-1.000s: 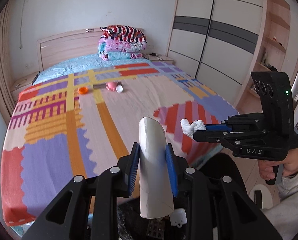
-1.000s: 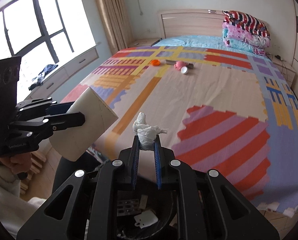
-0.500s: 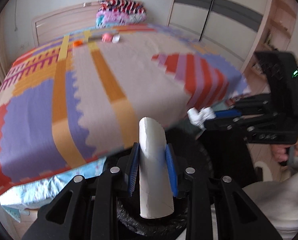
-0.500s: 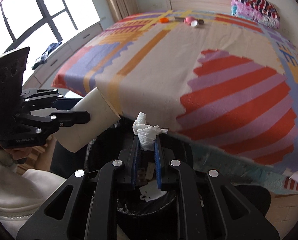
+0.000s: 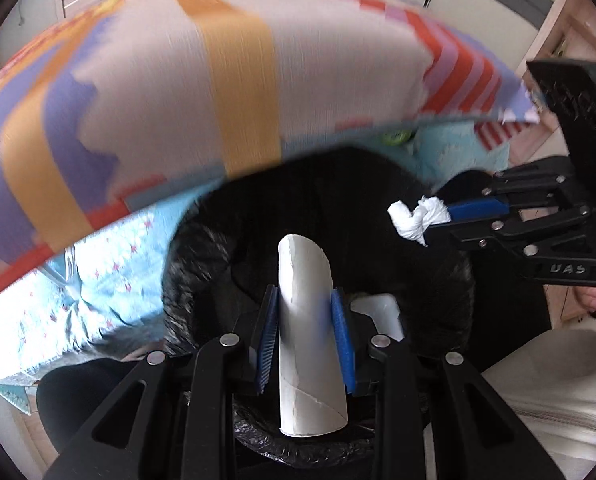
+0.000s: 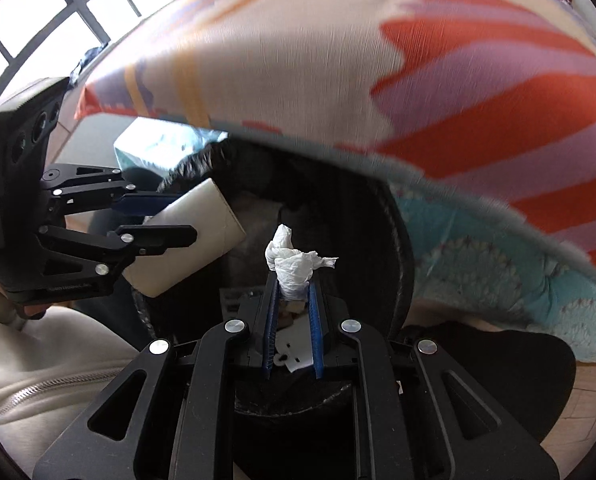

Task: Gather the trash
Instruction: 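Open the left tool dropping the paper roll while the right tool releases the tissue, then move both tools back over the bed toward the orange lid and white cap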

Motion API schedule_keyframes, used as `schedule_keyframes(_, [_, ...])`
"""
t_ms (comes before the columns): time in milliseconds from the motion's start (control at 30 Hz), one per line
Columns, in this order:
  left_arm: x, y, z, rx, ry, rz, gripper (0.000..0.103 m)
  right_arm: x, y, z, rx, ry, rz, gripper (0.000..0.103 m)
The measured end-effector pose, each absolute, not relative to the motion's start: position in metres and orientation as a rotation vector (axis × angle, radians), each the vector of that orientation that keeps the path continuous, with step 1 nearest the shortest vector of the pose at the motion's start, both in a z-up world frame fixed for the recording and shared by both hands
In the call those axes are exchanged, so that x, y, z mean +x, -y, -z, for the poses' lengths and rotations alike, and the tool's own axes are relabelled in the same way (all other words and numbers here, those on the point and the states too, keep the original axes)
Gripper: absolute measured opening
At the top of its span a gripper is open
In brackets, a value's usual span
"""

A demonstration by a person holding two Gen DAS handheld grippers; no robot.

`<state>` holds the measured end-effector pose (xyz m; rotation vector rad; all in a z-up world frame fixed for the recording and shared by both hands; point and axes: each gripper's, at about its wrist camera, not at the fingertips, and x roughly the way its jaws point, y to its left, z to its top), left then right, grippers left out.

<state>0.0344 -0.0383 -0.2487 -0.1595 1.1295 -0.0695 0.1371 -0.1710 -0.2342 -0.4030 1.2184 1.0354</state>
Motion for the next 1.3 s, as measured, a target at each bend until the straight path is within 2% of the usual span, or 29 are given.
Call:
schedule_keyframes(267, [0.040,0.048,0.276,-0.143,-1.207,0.066,0.027,0.131,0.161,0.259,-0.467,-1.272,-1.012,0.015])
schedule_keyframes(567, [0.042,0.042,0.277,-0.181,-1.217,0.050,0.028,0.125,0.146,0.275,-0.498,-1.300,-1.021,0.016])
schedule_keyframes(667, [0.042,0.042,0.275,-0.184,-1.214,0.057,0.028,0.124,0.142,0.277,-0.498,-1.299,-1.030,0.026])
schedule_keyframes(733, [0.042,0.043,0.273,-0.184,-1.211,0.060,0.036,0.124,0.143,0.278,-0.496,-1.294,-1.029,0.033])
schedule_keyframes(767, [0.042,0.042,0.271,-0.178,-1.204,0.058,0.047,0.125,0.143,0.277,-0.493,-1.293,-1.029,0.033])
schedule_keyframes(800, [0.042,0.043,0.268,-0.174,-1.197,0.058,0.048,0.126,0.143,0.276,-0.491,-1.290,-1.027,0.034])
schedule_keyframes(1300, [0.030,0.041,0.215,-0.152,-1.065,0.080,0.048,0.129,0.160,0.236,-0.457,-1.206,-1.019,0.035])
